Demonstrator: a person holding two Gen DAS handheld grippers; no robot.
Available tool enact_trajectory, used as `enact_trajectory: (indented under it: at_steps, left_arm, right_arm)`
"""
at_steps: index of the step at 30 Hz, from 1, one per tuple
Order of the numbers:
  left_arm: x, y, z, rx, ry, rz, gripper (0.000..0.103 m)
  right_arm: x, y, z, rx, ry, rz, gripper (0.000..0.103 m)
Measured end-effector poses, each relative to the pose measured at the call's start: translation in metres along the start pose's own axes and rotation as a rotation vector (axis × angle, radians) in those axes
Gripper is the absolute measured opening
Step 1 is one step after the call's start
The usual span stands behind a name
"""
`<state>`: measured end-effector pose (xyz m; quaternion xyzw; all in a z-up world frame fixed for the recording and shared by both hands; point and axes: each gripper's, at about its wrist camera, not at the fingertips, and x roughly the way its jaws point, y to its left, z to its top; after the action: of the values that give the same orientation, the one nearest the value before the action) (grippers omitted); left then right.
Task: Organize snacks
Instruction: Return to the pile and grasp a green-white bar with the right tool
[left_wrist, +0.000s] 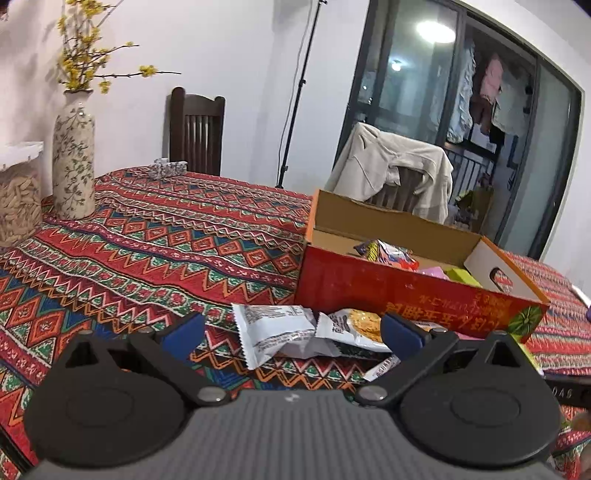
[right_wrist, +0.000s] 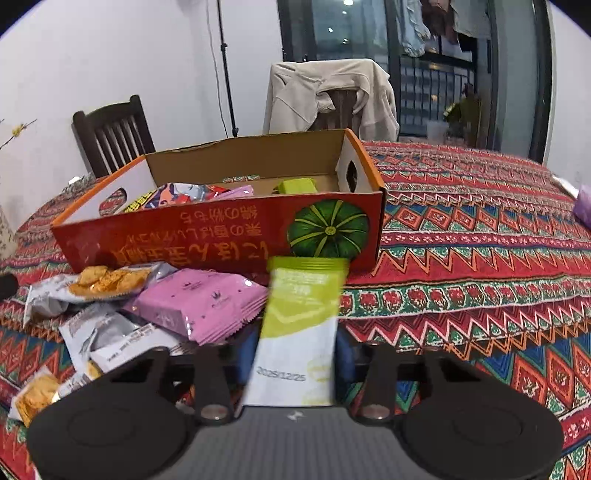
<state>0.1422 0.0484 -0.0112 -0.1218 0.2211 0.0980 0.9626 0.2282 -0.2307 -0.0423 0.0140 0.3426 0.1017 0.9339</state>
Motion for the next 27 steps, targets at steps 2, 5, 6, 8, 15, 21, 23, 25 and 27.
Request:
enact_trajectory:
  at_steps: [2,5,6,8,15,21,23,25,27]
  left_arm:
    - [-0.002,0.002,0.000,-0.009,-0.008,-0.006,0.103]
    - [-0.002,0.003,0.001,-0.015,-0.001,-0.032,0.103]
    - [-0.002,0.002,0.001,-0.013,0.002,-0.034,0.103]
    - [-0.001,0.001,0.000,-0.006,0.009,-0.025,0.103]
    - [0.006,0.004,0.000,-0.012,0.044,0.013,0.103]
    - [0.009,0.012,0.000,-0.041,0.070,0.021,0.103]
    - [0.011,0.012,-0.001,-0.037,0.084,0.029,0.103]
    - [0.013,0.010,-0.002,-0.026,0.096,0.035,0.103]
    - [0.014,0.008,-0.003,-0.015,0.100,0.041,0.103]
  right_arm:
    - [-0.002,-0.002,-0.002,0.006,-0.012,0.008,0.036]
    - [-0.008,-0.005,-0.004,0.023,-0.033,0.007,0.035]
    - [-0.011,-0.007,-0.004,0.032,-0.047,0.007,0.034]
    - [-0.018,-0.011,-0.002,0.042,-0.080,0.003,0.034]
    - [-0.034,-0.022,0.010,-0.023,-0.148,-0.046,0.034]
    - [-0.029,-0.030,0.012,-0.032,-0.194,-0.034,0.034]
    - [-0.025,-0.031,0.009,-0.022,-0.210,-0.031,0.034]
    - [-0.022,-0.033,0.006,-0.008,-0.207,-0.021,0.034]
    - [-0.022,-0.033,0.006,-0.007,-0.206,-0.016,0.034]
